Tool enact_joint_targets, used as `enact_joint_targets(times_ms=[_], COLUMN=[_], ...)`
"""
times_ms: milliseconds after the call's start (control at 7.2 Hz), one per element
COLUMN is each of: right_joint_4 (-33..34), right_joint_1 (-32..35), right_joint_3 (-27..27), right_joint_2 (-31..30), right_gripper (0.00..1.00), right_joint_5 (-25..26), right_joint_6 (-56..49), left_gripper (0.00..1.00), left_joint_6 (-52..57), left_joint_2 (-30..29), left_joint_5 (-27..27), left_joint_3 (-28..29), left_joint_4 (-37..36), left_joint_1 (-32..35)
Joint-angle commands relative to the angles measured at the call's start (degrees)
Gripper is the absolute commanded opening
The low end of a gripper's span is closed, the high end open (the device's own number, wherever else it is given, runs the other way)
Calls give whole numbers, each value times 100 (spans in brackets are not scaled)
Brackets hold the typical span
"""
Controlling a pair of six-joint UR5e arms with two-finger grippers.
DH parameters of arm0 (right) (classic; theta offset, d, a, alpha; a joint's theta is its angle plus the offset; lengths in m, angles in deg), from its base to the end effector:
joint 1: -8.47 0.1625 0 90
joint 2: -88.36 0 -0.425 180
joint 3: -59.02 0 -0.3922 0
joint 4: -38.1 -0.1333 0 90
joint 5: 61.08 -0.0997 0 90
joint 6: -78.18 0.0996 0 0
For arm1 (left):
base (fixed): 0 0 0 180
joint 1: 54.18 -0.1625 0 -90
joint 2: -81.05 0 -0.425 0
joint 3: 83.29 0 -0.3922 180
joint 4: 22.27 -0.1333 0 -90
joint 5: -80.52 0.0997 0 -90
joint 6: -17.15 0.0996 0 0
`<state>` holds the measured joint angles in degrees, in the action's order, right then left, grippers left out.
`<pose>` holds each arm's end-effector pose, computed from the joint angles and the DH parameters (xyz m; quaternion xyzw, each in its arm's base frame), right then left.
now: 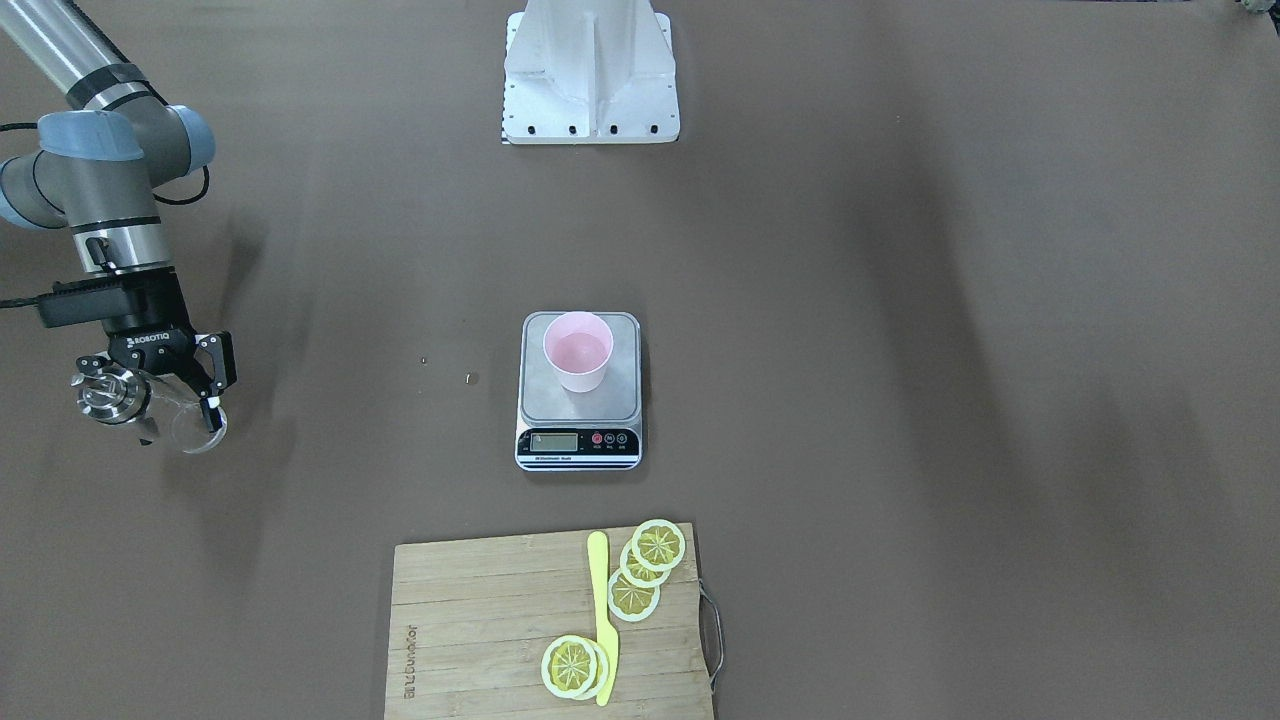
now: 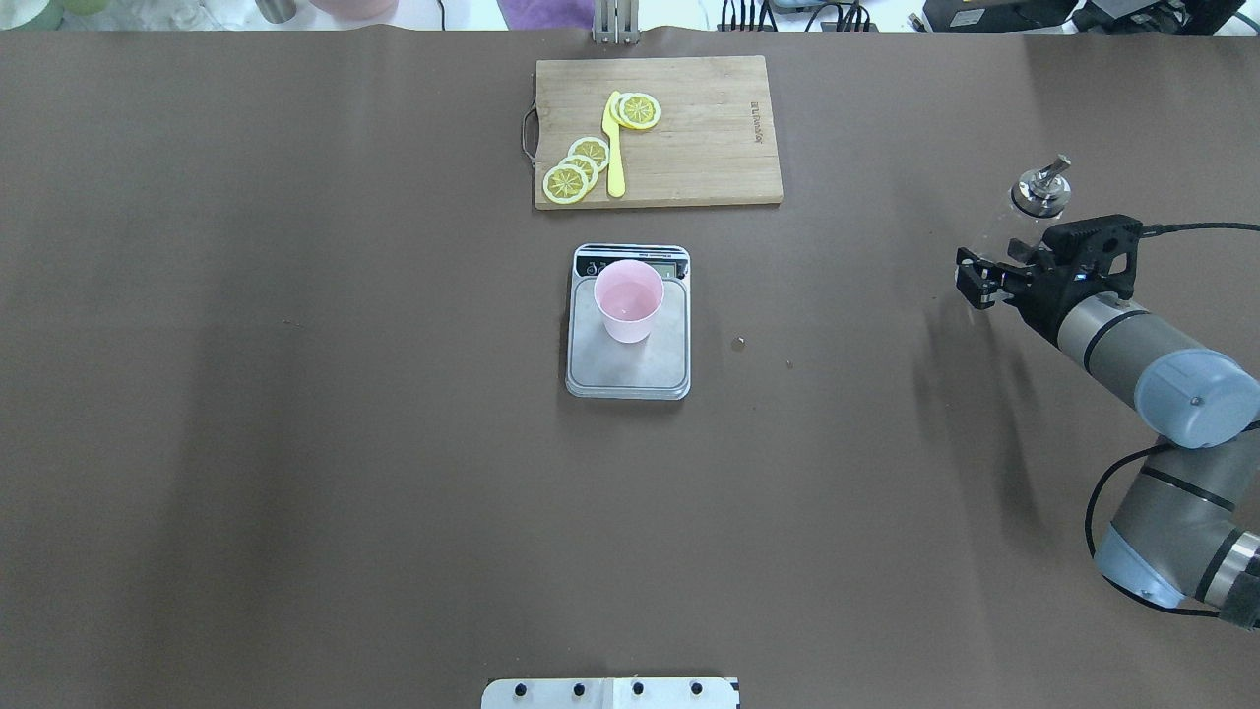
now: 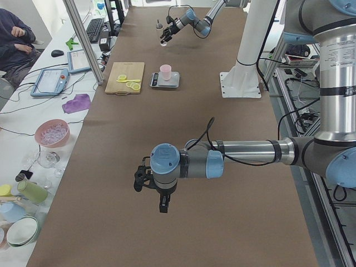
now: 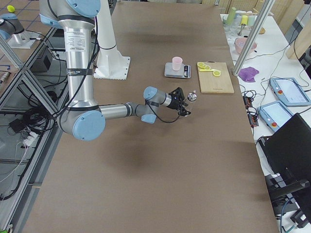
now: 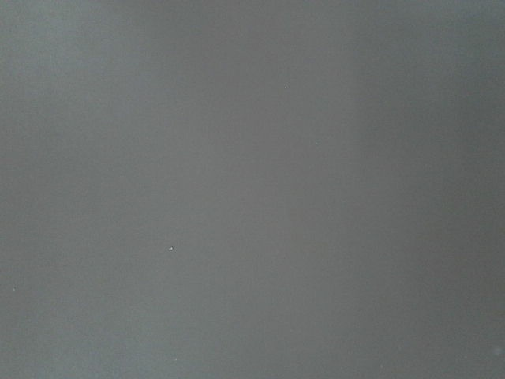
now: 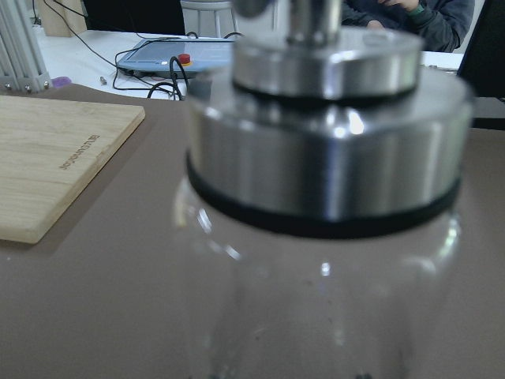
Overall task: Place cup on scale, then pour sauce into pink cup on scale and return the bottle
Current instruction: 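Lower the upright sauce bottle onto the table beside the scale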
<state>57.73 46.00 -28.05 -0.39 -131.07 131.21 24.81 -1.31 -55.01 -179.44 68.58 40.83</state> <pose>-0.3142 -0.4524 0.5400 0.4505 -0.3554 0.1020 0.8126 -0.0999 -0.4274 0.6648 0.0376 0.3852 0.0192 0.9219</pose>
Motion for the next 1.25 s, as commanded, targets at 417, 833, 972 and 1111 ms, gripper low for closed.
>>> enact_joint_targets(times_ms=[417,833,972,1111], right_joint_4=[-205,-205,-196,-205], right_joint_1=[-220,-439,-510,-536], right_joint_3=[50,199,243,261], right_joint_2=[-213,-170,-134,-134], right_gripper=[0,0,0,0], right_joint_5=[723,1100,1180,1181], right_joint_6=[199,199,199,199], left_gripper=[98,98,98,98], left_joint_6=[8,8,8,0], left_joint_2=[1,1,1,1], left_joint_5=[9,0,0,0], left_joint_3=[0,0,0,0], left_joint_4=[3,-5,-5,-5], left_joint_1=[0,0,0,0])
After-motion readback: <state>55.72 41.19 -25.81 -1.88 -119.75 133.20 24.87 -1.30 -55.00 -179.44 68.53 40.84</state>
